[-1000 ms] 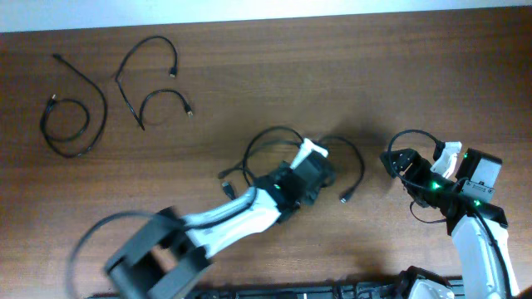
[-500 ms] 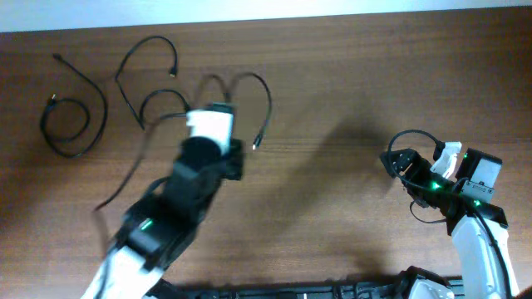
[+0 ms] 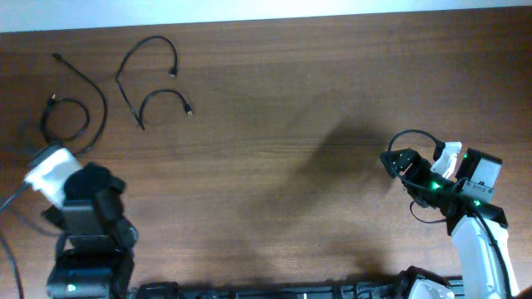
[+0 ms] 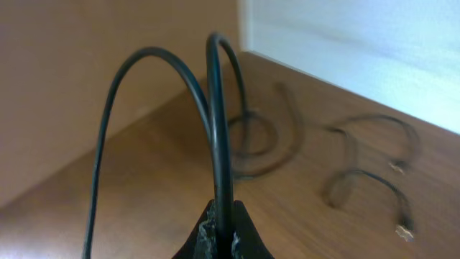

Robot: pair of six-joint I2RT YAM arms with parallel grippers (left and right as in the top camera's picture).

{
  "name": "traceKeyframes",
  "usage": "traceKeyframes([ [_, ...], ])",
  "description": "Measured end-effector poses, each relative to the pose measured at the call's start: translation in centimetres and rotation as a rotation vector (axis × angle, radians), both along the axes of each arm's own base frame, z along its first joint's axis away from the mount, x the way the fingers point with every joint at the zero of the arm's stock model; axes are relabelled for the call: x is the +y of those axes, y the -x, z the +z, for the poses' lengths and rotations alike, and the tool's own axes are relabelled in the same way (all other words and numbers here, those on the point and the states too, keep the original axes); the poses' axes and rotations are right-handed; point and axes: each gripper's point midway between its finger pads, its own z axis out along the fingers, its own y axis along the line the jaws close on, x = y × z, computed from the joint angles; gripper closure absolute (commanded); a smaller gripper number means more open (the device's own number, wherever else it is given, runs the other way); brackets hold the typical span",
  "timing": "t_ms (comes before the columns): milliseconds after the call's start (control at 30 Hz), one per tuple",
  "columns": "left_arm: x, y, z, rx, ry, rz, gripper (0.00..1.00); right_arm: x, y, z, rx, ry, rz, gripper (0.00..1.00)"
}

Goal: Untangle cables
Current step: 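Carry the cable to the lower left with the left gripper, then lower the cable at the lower left and release it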

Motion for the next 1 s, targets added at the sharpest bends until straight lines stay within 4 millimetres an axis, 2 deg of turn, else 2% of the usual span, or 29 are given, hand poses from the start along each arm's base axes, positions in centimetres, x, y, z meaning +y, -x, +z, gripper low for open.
traceKeyframes([
  [67,1.8,1.3,-0.3,-0.024,0.032,0.11,1.0,0.0,0.0,0.0,0.0,0.0,0.0,0.01],
  [100,3.5,2.5,-0.5,-0.051,0.058,0.215,1.0,0.0,0.0,0.0,0.0,0.001,0.0,0.01],
  [233,6.5,3.8,-2.7,-0.072,0.143,0.412,1.0,0.0,0.0,0.0,-0.001,0.001,0.0,0.01],
  [467,9.5,1.5,-9.8,-0.092,0.394,0.651,1.0,0.0,0.0,0.0,0.0,0.001,0.0,0.01],
  [533,10.4,-0.1,-11.3,-0.139,0.431,0.693,1.0,0.0,0.0,0.0,0.0,0.001,0.0,0.01],
  [567,11.2,-1.5,-12.1,-0.178,0.438,0.712,1.0,0.0,0.0,0.0,0.0,0.0,-0.001,0.01],
  [700,13.5,-3.6,-14.1,-0.232,0.441,0.758,1.0,0.0,0.0,0.0,0.0,0.003,-0.001,0.01],
  [833,16.1,-3.9,-16.8,-0.242,0.442,0.826,1.0,-0.1,0.0,0.0,0.0,0.003,-0.002,0.01],
  [933,18.0,-3.1,-18.5,-0.244,0.438,0.888,1.0,-0.1,0.0,0.0,0.0,0.004,-0.002,0.01],
  [967,18.7,-2.8,-18.9,-0.251,0.434,0.909,0.98,-0.1,0.0,0.0,0.0,0.004,-0.002,0.01],
  [1000,19.4,-2.5,-19.2,-0.265,0.431,0.925,0.88,-0.1,0.0,0.0,0.0,0.004,-0.002,0.01],
])
